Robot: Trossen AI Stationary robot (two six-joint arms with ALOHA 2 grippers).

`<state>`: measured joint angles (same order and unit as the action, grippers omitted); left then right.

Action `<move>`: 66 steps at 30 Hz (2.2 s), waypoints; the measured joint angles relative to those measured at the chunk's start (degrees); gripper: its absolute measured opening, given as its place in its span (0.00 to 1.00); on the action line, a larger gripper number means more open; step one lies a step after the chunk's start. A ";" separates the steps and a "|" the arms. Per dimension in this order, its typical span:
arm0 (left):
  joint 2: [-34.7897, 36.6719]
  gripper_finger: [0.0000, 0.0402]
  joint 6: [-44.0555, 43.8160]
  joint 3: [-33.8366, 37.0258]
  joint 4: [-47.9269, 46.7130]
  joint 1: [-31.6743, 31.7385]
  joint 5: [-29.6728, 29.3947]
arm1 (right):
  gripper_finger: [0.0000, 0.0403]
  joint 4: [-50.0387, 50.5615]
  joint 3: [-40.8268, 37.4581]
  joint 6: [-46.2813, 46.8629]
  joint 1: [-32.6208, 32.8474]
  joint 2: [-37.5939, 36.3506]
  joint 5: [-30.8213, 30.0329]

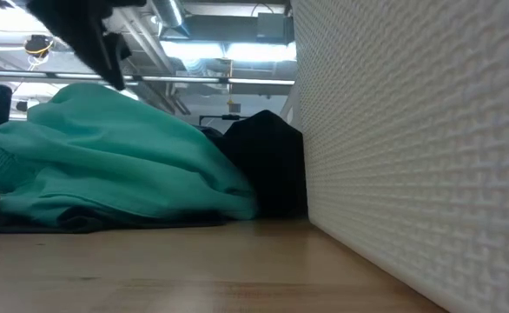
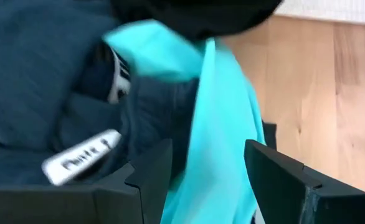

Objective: Sort clothes
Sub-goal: Put the mint blue pants into the bottom white laundry bin

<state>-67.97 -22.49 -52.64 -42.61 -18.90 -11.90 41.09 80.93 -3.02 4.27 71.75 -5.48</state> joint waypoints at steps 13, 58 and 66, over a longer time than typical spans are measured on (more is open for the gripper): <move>-0.04 0.48 -3.00 9.27 11.09 -1.30 12.10 | 0.75 -2.38 0.00 1.24 2.46 7.40 1.52; 1.30 0.04 3.47 16.98 24.32 -2.54 13.40 | 0.75 -11.76 -0.02 2.76 3.61 12.57 1.44; 10.13 0.01 10.18 10.24 20.83 -2.47 10.33 | 0.75 -20.12 -0.02 2.57 3.61 13.27 2.37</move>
<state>-57.83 -12.31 -42.41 -21.78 -21.37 -1.57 20.97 80.90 -0.45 7.88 85.02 -3.10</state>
